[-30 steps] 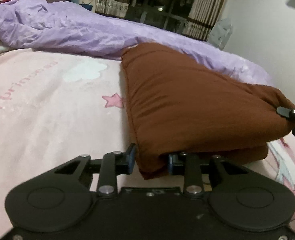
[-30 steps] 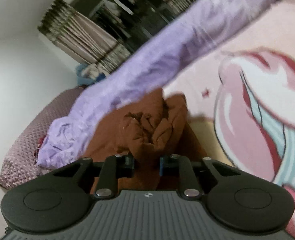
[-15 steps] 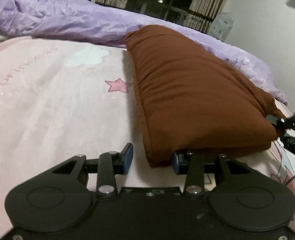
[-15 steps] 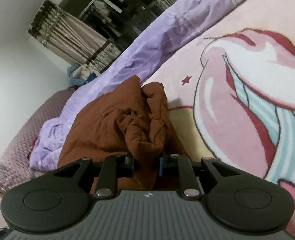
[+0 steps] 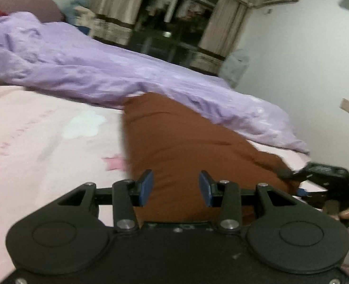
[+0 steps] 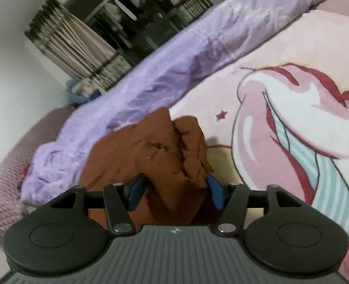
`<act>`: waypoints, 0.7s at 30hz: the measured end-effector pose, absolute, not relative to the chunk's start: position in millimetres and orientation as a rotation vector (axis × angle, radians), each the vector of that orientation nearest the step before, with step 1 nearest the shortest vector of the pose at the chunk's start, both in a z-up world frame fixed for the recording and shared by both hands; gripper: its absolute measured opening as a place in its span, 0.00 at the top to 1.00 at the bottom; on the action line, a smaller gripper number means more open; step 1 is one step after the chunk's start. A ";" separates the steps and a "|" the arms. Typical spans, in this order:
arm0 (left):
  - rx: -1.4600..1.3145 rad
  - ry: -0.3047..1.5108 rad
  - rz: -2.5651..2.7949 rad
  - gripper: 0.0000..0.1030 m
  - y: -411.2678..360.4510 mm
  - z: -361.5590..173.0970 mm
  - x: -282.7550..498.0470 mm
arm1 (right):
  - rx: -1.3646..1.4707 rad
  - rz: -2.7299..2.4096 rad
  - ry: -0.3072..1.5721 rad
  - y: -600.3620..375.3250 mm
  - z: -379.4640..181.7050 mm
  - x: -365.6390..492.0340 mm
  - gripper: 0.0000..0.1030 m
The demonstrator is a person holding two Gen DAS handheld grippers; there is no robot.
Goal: Fold large clothes
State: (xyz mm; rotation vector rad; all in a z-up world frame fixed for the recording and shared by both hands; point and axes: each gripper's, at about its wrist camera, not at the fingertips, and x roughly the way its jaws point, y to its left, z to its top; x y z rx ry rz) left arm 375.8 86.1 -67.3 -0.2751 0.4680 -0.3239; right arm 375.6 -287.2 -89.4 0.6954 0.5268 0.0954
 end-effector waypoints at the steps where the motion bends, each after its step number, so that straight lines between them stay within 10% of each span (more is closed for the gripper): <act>1: -0.267 0.474 -0.343 0.60 80.0 -68.6 381.1 | 0.696 0.104 0.531 -287.4 -88.9 377.3 0.71; 8: -0.312 0.582 -0.333 0.50 70.1 -109.8 416.1 | 0.578 0.095 0.550 -290.7 -114.1 390.7 0.74; 13: -0.334 0.553 -0.333 0.40 90.1 -96.5 418.1 | 0.589 0.236 0.568 -313.3 -110.2 397.3 0.34; 21: -0.458 0.613 -0.279 0.26 124.1 -82.4 517.9 | 0.629 0.336 0.515 -339.1 -64.7 483.8 0.23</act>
